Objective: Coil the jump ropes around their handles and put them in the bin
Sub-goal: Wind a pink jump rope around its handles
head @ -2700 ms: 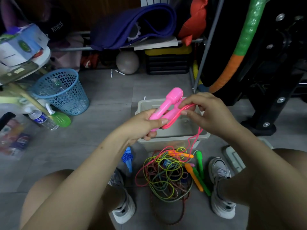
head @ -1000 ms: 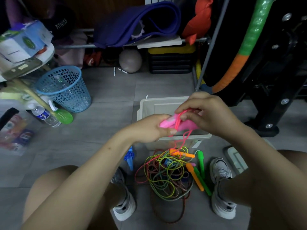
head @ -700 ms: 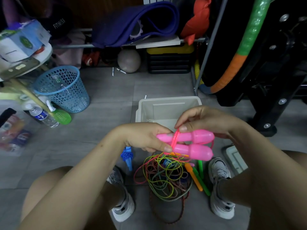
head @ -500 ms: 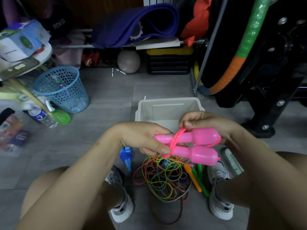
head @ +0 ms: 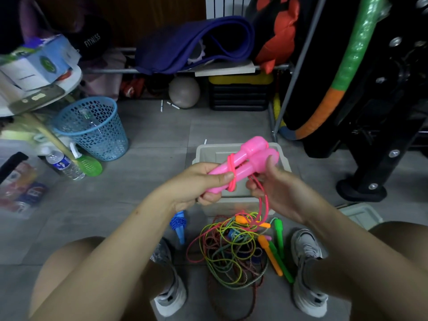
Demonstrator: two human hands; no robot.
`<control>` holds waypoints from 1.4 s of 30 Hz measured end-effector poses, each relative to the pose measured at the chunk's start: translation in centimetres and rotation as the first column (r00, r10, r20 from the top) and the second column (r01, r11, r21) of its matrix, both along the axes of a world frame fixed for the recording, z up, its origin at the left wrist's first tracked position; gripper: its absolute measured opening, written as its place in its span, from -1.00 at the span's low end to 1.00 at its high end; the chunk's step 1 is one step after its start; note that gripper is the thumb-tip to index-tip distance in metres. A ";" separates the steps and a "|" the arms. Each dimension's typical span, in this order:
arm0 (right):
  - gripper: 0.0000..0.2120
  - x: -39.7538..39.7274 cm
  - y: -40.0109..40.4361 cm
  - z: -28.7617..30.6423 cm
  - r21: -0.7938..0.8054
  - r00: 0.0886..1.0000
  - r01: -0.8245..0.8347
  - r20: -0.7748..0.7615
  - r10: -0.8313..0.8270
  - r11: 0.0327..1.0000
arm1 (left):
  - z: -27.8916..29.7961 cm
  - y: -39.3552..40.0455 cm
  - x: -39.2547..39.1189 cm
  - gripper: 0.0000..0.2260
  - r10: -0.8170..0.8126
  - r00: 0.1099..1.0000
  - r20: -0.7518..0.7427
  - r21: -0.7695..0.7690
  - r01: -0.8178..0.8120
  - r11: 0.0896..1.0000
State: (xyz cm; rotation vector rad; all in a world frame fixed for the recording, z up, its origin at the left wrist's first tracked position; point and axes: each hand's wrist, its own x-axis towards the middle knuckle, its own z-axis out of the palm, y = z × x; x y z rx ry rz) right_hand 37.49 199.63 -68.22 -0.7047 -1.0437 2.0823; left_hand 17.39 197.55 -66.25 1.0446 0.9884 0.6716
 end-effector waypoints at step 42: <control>-0.86 0.9 0.7 2.5 0.220 0.932 -0.210 0.339 0.127 0.953 | 0.8 0.6 -1.6 -0.52 -0.496 0.858 -0.131 0.019 0.503 0.864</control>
